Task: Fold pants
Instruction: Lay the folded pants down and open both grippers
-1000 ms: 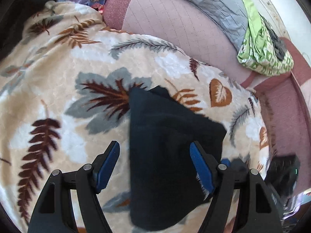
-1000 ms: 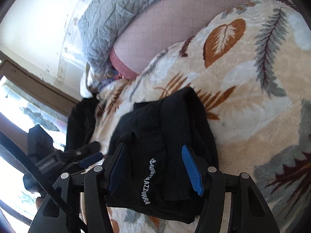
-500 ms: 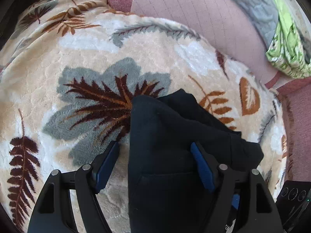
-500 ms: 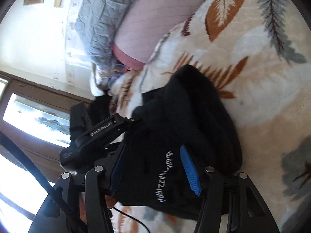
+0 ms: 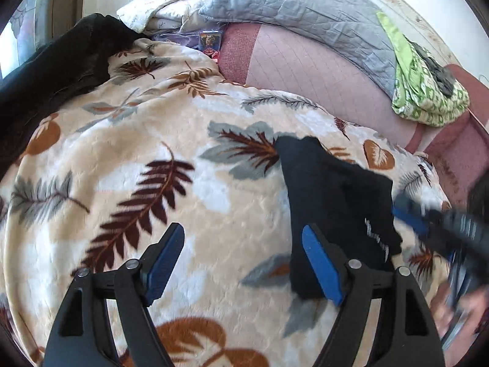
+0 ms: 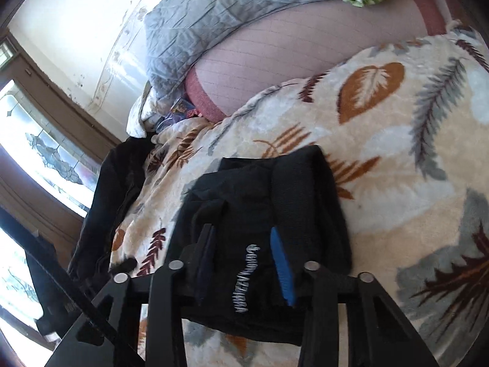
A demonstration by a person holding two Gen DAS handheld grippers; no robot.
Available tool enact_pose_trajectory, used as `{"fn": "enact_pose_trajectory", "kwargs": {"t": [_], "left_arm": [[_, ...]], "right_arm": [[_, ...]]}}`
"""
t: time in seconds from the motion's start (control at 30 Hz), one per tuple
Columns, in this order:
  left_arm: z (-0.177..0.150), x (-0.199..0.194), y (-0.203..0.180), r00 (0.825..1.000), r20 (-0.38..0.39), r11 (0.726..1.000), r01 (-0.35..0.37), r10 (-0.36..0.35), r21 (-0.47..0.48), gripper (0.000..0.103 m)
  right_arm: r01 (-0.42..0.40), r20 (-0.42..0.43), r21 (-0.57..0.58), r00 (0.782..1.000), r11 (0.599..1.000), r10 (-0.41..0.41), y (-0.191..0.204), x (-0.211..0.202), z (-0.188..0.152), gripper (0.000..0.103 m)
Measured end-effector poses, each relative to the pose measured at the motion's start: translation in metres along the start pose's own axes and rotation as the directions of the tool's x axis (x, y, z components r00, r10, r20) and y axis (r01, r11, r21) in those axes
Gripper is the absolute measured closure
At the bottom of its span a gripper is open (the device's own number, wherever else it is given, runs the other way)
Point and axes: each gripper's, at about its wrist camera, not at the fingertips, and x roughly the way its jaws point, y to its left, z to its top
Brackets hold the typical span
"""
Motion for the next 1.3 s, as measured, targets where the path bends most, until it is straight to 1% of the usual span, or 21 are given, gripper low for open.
{"fn": "enact_pose_trajectory", "kwargs": {"t": [0.07,0.17,0.27,0.3,0.33,0.37,0.4,0.43,0.47,0.53,0.63,0.7,0.73,0.8,0.83,0.87,0.93,1.0,1.1,1.2,1.3], "left_arm": [[-0.002,0.002,0.003,1.0,-0.002,1.0,0.02,-0.02,0.001,0.024],[-0.003,0.007,0.004,0.998,-0.01,0.998,0.057,-0.057,0.006,0.024],[-0.008,0.011,0.0,0.998,-0.016,0.998,0.057,-0.057,0.031,0.024],[-0.008,0.011,0.0,0.998,-0.022,0.997,0.067,-0.067,0.028,0.024],[-0.007,0.01,0.001,0.996,-0.029,0.996,0.088,-0.087,0.02,0.024],[-0.007,0.008,0.002,0.994,-0.035,0.994,0.104,-0.103,0.014,0.024],[-0.005,0.007,0.003,0.991,-0.043,0.992,0.125,-0.124,0.01,0.024],[-0.004,0.005,0.004,0.99,-0.044,0.991,0.133,-0.132,0.007,0.024],[-0.003,0.004,0.006,0.99,-0.041,0.991,0.137,-0.137,0.002,0.024],[-0.001,0.002,0.011,0.988,-0.044,0.989,0.146,-0.147,-0.017,0.024],[0.002,0.002,0.02,0.987,-0.053,0.987,0.152,-0.155,-0.051,0.024],[0.002,0.001,0.025,0.988,-0.054,0.988,0.144,-0.148,-0.058,0.024],[0.002,0.001,0.026,0.989,-0.05,0.989,0.135,-0.138,-0.056,0.024],[0.002,0.0,0.028,0.992,-0.044,0.992,0.118,-0.12,-0.049,0.024],[0.002,0.0,0.029,0.993,-0.042,0.993,0.11,-0.112,-0.043,0.024],[0.002,-0.001,0.03,0.994,-0.039,0.994,0.104,-0.105,-0.038,0.024],[0.002,-0.001,0.029,0.995,-0.034,0.996,0.09,-0.091,-0.029,0.024],[0.002,-0.001,0.028,0.996,-0.031,0.996,0.085,-0.086,-0.02,0.024],[0.0,-0.004,0.022,0.997,-0.018,0.997,0.075,-0.075,0.005,0.024],[-0.005,-0.013,0.01,0.999,0.041,0.998,0.028,-0.03,0.059,0.024],[-0.011,-0.027,-0.001,0.992,0.124,0.995,-0.008,-0.004,0.1,0.024]], "right_arm": [[-0.032,-0.016,0.013,0.999,0.999,0.032,0.01,0.01,0.005,0.065],[-0.132,-0.065,0.064,0.989,0.989,0.136,0.026,0.037,0.013,0.065],[-0.157,-0.148,0.099,0.974,0.983,0.171,0.034,0.073,0.014,0.063],[-0.111,-0.22,0.106,0.967,0.988,0.132,0.032,0.091,0.012,0.065],[0.008,-0.233,0.068,0.972,0.998,0.008,0.029,0.097,0.011,0.069],[0.099,-0.195,0.02,0.976,0.995,-0.093,0.027,0.093,0.013,0.082],[0.198,-0.142,-0.025,0.97,0.98,-0.2,0.028,0.085,0.014,0.08],[0.309,-0.071,-0.056,0.947,0.95,-0.312,0.029,0.075,0.016,0.08],[0.339,0.002,-0.054,0.941,0.939,-0.34,0.031,0.061,0.018,0.078],[0.313,0.043,-0.024,0.949,0.949,-0.312,0.036,0.044,0.019,0.065],[0.239,0.027,-0.043,0.971,0.97,-0.238,0.058,0.045,0.017,0.062],[0.119,-0.043,-0.045,0.992,0.992,-0.121,0.072,0.059,0.011,0.062],[0.041,-0.095,-0.019,0.995,0.999,-0.042,0.076,0.071,0.008,0.06],[-0.051,-0.206,0.051,0.977,0.997,0.061,0.073,0.097,0.001,0.049],[0.005,-0.225,0.058,0.974,0.998,0.009,0.07,0.107,-0.001,0.052],[0.044,-0.218,0.06,0.975,0.997,-0.03,0.067,0.109,-0.003,0.062],[0.114,-0.147,0.077,0.984,0.99,-0.102,0.064,0.093,-0.001,0.065],[0.174,-0.092,0.051,0.981,0.983,-0.169,0.066,0.069,-0.001,0.054],[0.251,-0.017,-0.045,0.968,0.967,-0.252,0.069,0.025,-0.005,0.045],[0.33,0.025,-0.116,0.944,0.937,-0.329,0.062,-0.017,-0.021,0.042],[0.366,0.039,-0.123,0.93,0.922,-0.364,0.04,-0.052,-0.044,0.041]]}}
